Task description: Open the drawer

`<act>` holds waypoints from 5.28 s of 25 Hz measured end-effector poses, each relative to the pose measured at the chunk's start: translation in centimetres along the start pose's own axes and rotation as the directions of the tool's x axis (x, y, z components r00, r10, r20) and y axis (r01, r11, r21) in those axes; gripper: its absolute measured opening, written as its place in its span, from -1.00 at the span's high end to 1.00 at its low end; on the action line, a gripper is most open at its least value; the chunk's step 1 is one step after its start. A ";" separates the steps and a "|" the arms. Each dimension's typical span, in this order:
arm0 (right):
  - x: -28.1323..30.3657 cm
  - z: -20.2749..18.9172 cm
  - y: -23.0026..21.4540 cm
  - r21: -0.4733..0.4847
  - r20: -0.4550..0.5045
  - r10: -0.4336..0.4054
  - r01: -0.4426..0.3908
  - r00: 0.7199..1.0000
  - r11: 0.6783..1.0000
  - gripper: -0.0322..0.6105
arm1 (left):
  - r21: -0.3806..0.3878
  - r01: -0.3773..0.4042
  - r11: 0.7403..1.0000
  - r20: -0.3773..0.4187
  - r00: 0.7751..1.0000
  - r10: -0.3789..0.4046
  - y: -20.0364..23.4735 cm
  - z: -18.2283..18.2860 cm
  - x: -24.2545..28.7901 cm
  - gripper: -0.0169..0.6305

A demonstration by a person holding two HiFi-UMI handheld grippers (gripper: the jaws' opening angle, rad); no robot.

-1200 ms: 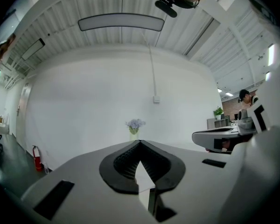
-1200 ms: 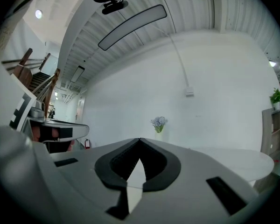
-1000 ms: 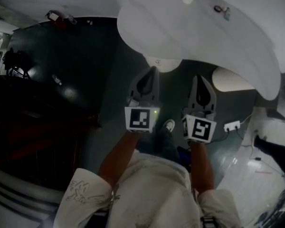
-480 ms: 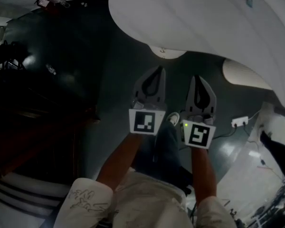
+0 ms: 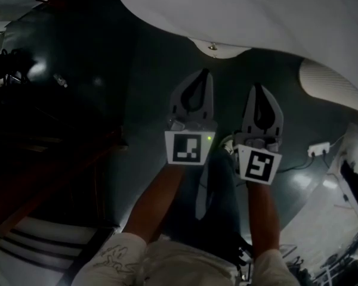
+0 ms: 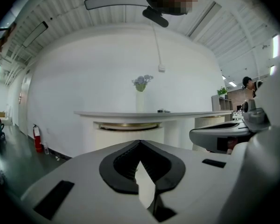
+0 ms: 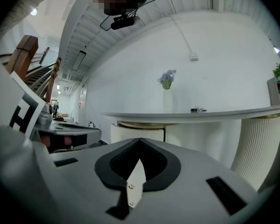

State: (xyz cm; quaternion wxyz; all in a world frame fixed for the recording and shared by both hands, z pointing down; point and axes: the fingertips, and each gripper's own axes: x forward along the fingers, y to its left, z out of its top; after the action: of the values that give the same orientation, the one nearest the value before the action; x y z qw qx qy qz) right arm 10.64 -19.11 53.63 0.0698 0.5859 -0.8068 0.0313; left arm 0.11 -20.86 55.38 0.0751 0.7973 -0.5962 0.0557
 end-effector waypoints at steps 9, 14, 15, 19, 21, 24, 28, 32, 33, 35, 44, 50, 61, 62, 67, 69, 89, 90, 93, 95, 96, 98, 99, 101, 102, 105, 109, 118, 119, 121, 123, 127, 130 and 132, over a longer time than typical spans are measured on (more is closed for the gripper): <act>0.2 -4.9 -0.1 0.039 -0.046 -0.032 0.033 0.998 0.999 0.89 | 0.043 0.005 0.999 -0.032 0.999 -0.004 0.6 -5.5 3.2 0.94; 0.6 -6.2 -0.4 0.042 -0.059 -0.034 0.037 0.998 0.998 0.89 | 0.059 0.005 0.998 -0.061 0.998 -0.002 0.6 -7.7 4.7 0.93; 0.7 -6.5 -0.6 0.045 -0.063 -0.036 0.039 0.997 0.998 0.89 | 0.054 0.002 0.999 -0.060 0.998 0.001 0.7 -8.0 5.1 0.92; 1.3 -7.3 -1.1 0.046 -0.074 -0.038 0.042 0.997 0.998 0.89 | 0.045 -0.009 0.999 -0.067 0.998 0.012 1.0 -9.1 6.6 0.79; 1.5 -7.4 -1.2 0.046 -0.078 -0.038 0.041 0.996 0.998 0.89 | 0.036 -0.012 0.999 -0.082 0.997 0.015 1.2 -9.7 7.2 0.72; 1.8 -7.7 -1.5 0.045 -0.079 -0.035 0.039 0.996 0.998 0.89 | 0.039 0.000 0.999 -0.097 0.995 0.004 1.2 -10.3 8.2 0.58; 2.0 -8.1 -1.5 0.039 -0.085 -0.026 0.030 0.996 0.999 0.89 | 0.025 0.003 1.000 -0.101 0.995 0.000 1.2 -10.4 9.3 0.49; 2.3 -8.3 -1.3 0.059 -0.097 -0.021 0.027 0.995 0.998 0.89 | 0.033 0.003 0.999 -0.096 0.995 0.000 1.5 -10.2 10.2 0.48; 2.4 -8.4 -1.2 0.059 -0.099 -0.019 0.025 0.995 0.998 0.89 | 0.036 0.001 0.999 -0.094 0.996 0.002 1.5 -10.2 10.4 0.48; 2.4 -8.7 -1.3 0.057 -0.107 -0.018 0.024 0.994 0.998 0.89 | 0.047 -0.007 0.999 -0.094 0.995 0.011 1.8 -10.2 10.6 0.48; 2.6 -9.1 -1.7 0.059 -0.114 -0.027 0.034 0.993 0.998 0.89 | 0.087 -0.021 0.996 -0.058 0.998 0.027 1.7 -9.6 10.7 0.62; 2.3 -9.1 -1.2 0.057 -0.114 -0.030 0.037 0.993 0.998 0.89 | 0.071 -0.026 0.997 -0.049 0.998 0.030 1.7 -9.7 10.1 0.63; 1.1 -8.6 -0.7 0.043 -0.098 -0.035 0.039 0.995 0.998 0.89 | 0.080 -0.016 0.997 -0.059 0.998 0.021 1.1 -10.3 7.0 0.63; 1.0 -8.5 -0.7 0.042 -0.095 -0.036 0.040 0.995 0.998 0.89 | 0.078 -0.018 0.997 -0.058 0.998 0.022 1.0 -10.4 6.6 0.63; -0.2 -8.4 -0.1 0.041 -0.086 -0.036 0.040 0.996 0.998 0.89 | 0.072 -0.027 0.997 -0.053 0.998 0.030 0.6 -10.9 4.0 0.63; -0.7 -8.6 0.1 0.040 -0.088 -0.033 0.037 0.996 0.999 0.89 | 0.058 -0.034 0.998 -0.050 0.998 0.037 0.4 -11.2 3.0 0.63; -5.3 -9.3 2.8 0.030 -0.097 -0.008 0.011 0.995 1.000 0.89 | 0.005 -0.058 0.998 -0.092 0.994 0.058 -0.7 -13.7 -6.7 0.63; -5.5 -9.3 2.9 0.028 -0.098 -0.008 0.011 0.995 1.000 0.89 | 0.000 -0.060 0.998 -0.091 0.994 0.060 -0.7 -13.8 -7.0 0.63; -5.5 -9.3 2.9 0.026 -0.097 -0.009 0.011 0.995 1.000 0.89 | 0.050 -0.036 0.998 -0.096 0.995 0.041 -0.8 -13.8 -7.3 0.63; -5.4 -9.2 2.8 0.029 -0.094 -0.009 0.011 0.995 1.000 0.89 | 0.015 -0.034 0.999 -0.093 0.995 0.036 -1.0 -13.9 -7.3 0.62; -5.4 -9.1 2.8 0.029 -0.094 -0.007 0.010 0.996 1.000 0.89 | 0.013 -0.025 1.000 -0.095 0.995 0.027 -1.2 -13.9 -7.4 0.62; -5.3 -9.1 2.7 0.029 -0.093 -0.003 0.006 0.996 1.000 0.89 | 0.084 0.014 0.996 -0.114 0.994 -0.005 -1.5 -14.0 -7.6 0.54; -5.3 -9.0 2.7 0.029 -0.093 -0.001 0.004 0.996 1.000 0.89 | 0.076 0.010 0.997 -0.112 0.994 -0.001 -1.6 -13.9 -7.7 0.52; -5.3 -8.9 2.6 0.026 -0.094 0.001 0.002 0.996 1.000 0.89 | -0.038 -0.047 0.998 -0.090 0.995 0.044 -1.4 -13.5 -8.3 0.51; -5.4 -8.8 2.5 0.026 -0.093 0.000 0.002 0.996 1.000 0.89 | -0.071 -0.065 0.995 -0.087 0.994 0.059 -1.3 -13.2 -8.6 0.51; -5.7 -8.1 2.2 0.023 -0.087 -0.005 0.007 0.996 1.000 0.89 | -0.080 -0.075 0.994 -0.084 0.994 0.068 -1.2 -12.0 -9.1 0.51; -5.8 -5.9 2.0 0.000 -0.063 -0.008 0.008 0.998 1.000 0.89 | -0.067 -0.085 0.994 -0.054 0.995 0.081 -0.9 -8.8 -9.2 0.51; -6.5 2.5 0.3 0.012 -0.002 -0.036 0.036 0.999 0.999 0.89 | -0.036 -0.079 0.996 0.033 0.996 0.081 -1.2 0.9 -8.9 0.70; -6.6 3.4 0.0 0.019 0.003 -0.045 0.045 0.999 0.999 0.89 | -0.034 -0.076 0.996 0.044 0.996 0.078 -1.4 2.1 -8.8 0.74; -6.6 5.5 -0.5 0.027 0.015 -0.059 0.059 0.998 0.998 0.89 | -0.019 -0.070 0.997 0.056 0.996 0.071 -1.6 4.4 -8.9 0.80; -6.7 8.0 -0.8 0.030 0.032 -0.069 0.068 0.997 0.997 0.89 | 0.004 -0.061 0.998 0.061 0.996 0.061 -1.8 6.9 -9.0 0.88; -6.7 13.3 -1.0 0.007 0.068 -0.062 0.062 0.996 0.998 0.89 | 0.010 -0.068 0.998 0.097 0.993 0.067 -1.3 12.7 -8.8 0.94; -6.6 16.9 -1.5 0.000 0.084 -0.059 0.059 0.995 0.998 0.89 | 0.035 -0.070 0.997 0.125 0.990 0.065 -0.9 16.9 -8.4 0.94; -6.8 19.6 -1.8 -0.006 0.100 -0.062 0.063 0.993 0.998 0.89 | 0.050 -0.067 0.997 0.140 0.988 0.059 -0.9 19.4 -8.2 0.94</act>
State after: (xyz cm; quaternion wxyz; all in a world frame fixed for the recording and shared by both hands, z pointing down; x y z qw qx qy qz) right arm 12.96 -15.84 33.22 0.0332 0.6115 -0.7905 -0.0039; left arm -1.35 -16.45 34.80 0.0102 0.7817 -0.6232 0.0190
